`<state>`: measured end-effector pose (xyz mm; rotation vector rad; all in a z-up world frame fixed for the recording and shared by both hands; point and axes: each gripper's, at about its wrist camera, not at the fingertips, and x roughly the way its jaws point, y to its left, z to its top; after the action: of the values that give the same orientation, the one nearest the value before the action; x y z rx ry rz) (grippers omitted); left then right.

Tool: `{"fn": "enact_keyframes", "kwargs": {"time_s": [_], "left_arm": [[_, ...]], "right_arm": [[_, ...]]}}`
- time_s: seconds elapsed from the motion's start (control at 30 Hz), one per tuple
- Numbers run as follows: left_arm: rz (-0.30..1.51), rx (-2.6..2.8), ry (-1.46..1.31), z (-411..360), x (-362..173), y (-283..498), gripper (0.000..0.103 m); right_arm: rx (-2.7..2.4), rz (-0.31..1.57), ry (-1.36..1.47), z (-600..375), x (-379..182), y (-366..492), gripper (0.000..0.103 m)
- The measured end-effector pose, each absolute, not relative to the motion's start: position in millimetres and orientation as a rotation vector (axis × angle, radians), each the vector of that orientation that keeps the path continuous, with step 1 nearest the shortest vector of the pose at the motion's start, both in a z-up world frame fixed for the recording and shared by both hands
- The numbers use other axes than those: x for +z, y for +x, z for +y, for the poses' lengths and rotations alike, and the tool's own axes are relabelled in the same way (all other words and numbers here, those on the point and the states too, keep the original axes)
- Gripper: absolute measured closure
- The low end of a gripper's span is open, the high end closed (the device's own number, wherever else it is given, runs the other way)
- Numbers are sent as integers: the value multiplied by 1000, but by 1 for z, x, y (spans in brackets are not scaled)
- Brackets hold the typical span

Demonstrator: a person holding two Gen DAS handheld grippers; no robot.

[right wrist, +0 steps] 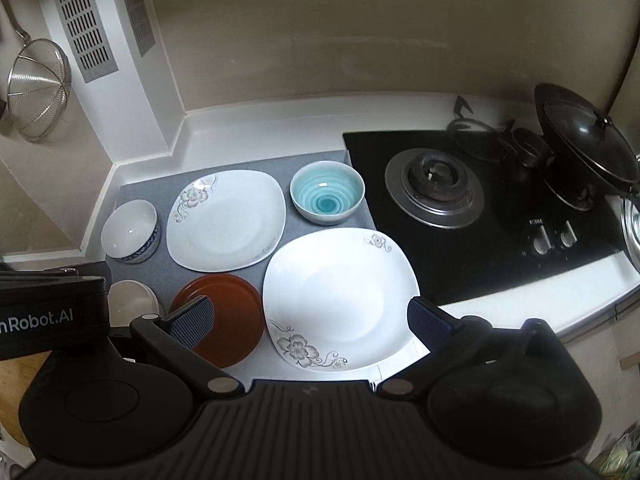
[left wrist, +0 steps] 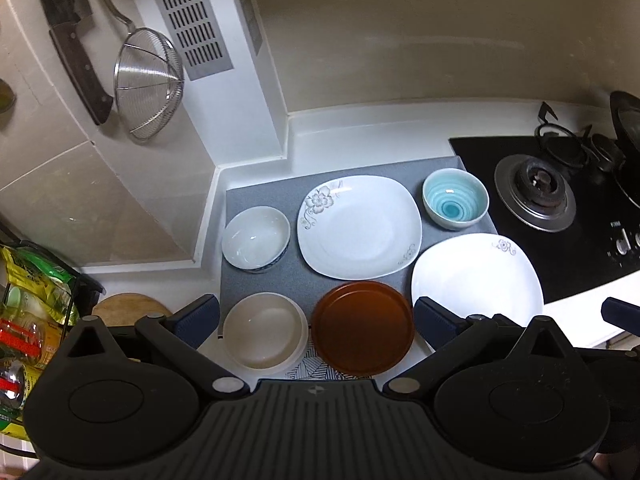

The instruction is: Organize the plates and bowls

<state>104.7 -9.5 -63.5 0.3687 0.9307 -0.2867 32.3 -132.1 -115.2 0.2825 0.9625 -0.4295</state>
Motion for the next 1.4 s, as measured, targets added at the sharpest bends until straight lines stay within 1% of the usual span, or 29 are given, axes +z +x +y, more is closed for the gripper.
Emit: {"fn": "enact_keyframes", "kwargs": {"time_s": [0.5,0.6,0.73,0.83,0.9,0.97,1.03,1.17,1.23,1.3,1.4], "left_arm": [[949,-330,446,-33,-83,96,0],[941,-356,432,-34,-95,96,0],[955,-392,435,-43,-122,97,0],[975,-472,430,-53,-144,100,0],[1044,-537,398,-60,-159,107,1],[1137,-580,324,-63,-174,116,1],[1185,-545,255,-63,-188,123,1],[1181,-464,247,-70,-205,128,8],[1180,-445,249,-76,-211,132,9],[1199,-445,223,-82,-217,138,9],[1199,-473,231,-93,-232,146,10]], "right_arm": [[-486,982,336,-149,-138,14,0],[-516,974,323,-150,-145,9,0],[-551,969,305,-154,-165,2,0],[-514,931,379,-168,-184,-11,0],[-488,925,444,-181,-195,-18,0],[-468,918,446,-193,-201,-24,0],[-414,889,434,-207,-203,-30,0],[-397,839,494,-243,-213,-44,0],[-323,754,506,-258,-216,-54,0],[-236,667,442,-266,-219,-62,0],[-245,676,348,-280,-232,-68,0]]}}
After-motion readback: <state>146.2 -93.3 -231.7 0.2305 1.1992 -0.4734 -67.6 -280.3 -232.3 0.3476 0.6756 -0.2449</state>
